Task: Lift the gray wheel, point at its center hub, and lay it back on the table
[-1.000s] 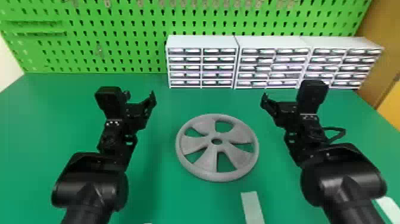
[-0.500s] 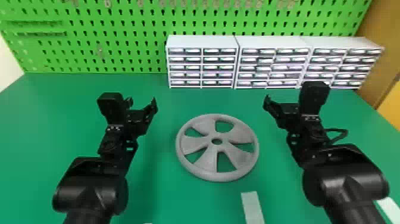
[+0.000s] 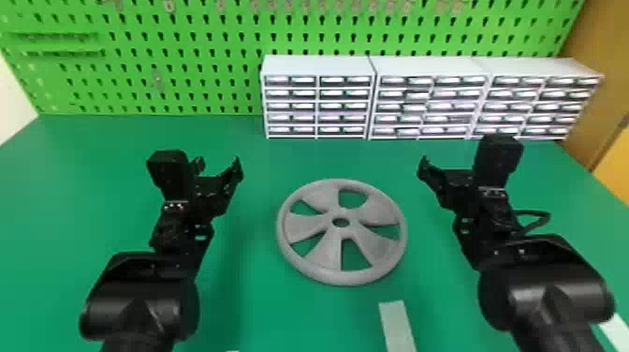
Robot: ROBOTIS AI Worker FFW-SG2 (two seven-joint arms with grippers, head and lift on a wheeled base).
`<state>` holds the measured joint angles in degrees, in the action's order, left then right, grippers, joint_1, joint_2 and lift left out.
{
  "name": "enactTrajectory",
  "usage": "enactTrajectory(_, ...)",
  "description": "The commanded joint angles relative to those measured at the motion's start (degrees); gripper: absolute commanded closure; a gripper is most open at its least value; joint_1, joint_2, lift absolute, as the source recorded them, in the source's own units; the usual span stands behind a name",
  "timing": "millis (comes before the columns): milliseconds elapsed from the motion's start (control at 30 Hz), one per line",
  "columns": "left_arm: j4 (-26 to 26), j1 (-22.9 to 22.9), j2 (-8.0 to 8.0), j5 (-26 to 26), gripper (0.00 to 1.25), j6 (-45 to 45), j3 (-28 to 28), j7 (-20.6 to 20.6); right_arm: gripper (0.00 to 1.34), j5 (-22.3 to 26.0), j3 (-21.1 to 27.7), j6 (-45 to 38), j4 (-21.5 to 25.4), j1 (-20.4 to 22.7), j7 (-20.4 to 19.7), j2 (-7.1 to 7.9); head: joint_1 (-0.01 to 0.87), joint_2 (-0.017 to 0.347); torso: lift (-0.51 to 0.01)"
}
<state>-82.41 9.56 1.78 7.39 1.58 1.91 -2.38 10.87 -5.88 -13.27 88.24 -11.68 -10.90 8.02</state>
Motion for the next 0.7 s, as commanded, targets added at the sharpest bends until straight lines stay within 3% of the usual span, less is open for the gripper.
enactTrajectory(0,-0.03,0.20,-0.02,-0.27,0.50,-0.09,-0.06,0.00,0.22,0.11,0.52,0.00,0.09,0.25,0.00,-0.20,0.692,0.048,-0.096)
enactTrajectory(667,-0.03,0.73,-0.02,-0.71,0.50,-0.18,0.82,-0.35,0.22,1.61,2.19,0.00,0.09,1.75,0.00,-0.28,0.692,0.048,-0.096)
